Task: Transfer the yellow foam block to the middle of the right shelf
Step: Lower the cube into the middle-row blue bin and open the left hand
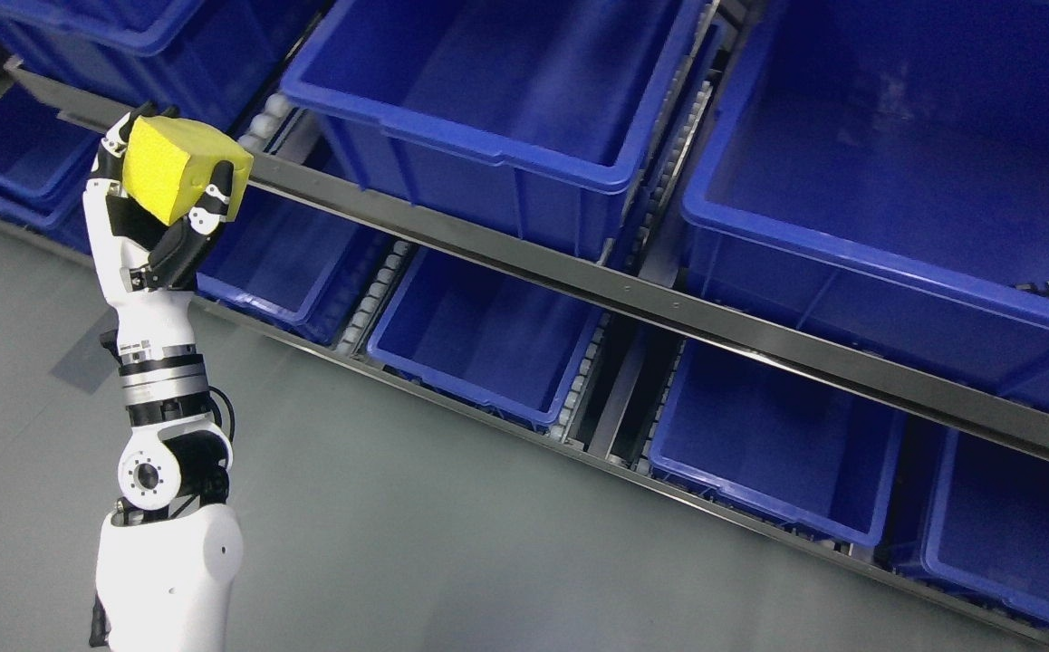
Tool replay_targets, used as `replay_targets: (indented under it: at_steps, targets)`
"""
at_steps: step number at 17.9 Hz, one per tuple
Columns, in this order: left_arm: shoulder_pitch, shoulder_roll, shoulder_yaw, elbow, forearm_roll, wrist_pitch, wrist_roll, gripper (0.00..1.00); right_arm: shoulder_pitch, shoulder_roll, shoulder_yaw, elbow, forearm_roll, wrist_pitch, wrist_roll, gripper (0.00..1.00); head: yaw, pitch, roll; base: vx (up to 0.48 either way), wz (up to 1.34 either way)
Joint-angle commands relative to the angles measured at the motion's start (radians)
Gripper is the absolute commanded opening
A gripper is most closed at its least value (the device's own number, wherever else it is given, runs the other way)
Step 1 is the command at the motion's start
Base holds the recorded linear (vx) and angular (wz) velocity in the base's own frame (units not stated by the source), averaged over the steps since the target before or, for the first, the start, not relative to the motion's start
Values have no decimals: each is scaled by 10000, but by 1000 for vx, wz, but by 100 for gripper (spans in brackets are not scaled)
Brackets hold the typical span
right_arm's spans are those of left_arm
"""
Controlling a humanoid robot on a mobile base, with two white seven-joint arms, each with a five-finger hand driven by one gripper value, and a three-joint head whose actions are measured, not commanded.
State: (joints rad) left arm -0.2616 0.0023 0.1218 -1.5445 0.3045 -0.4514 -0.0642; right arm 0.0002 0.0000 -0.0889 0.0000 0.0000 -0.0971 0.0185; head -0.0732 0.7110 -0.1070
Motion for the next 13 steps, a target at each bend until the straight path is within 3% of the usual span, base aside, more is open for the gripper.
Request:
replay_targets:
  at_steps: [1, 5, 9, 13]
  targets:
    - [-312, 192, -632, -170, 8, -288, -492, 19, -17, -175, 0, -175, 0, 4, -1, 100, 0, 0, 0, 183, -573]
    - [-2119, 161, -1355, -355, -53, 277, -493, 19, -17, -175, 0, -175, 0, 4, -1, 100, 0, 1, 0, 161, -467]
    - [-3838, 176, -1508, -172, -84, 2941, -508, 19, -17, -175, 0, -175, 0, 4, -1, 100, 0, 2, 0, 109, -287]
    - [-4393, 151, -1815, 639, -436, 5644, -524, 20, -17, -175, 0, -175, 0, 4, -1, 100, 0, 2, 0, 68, -129]
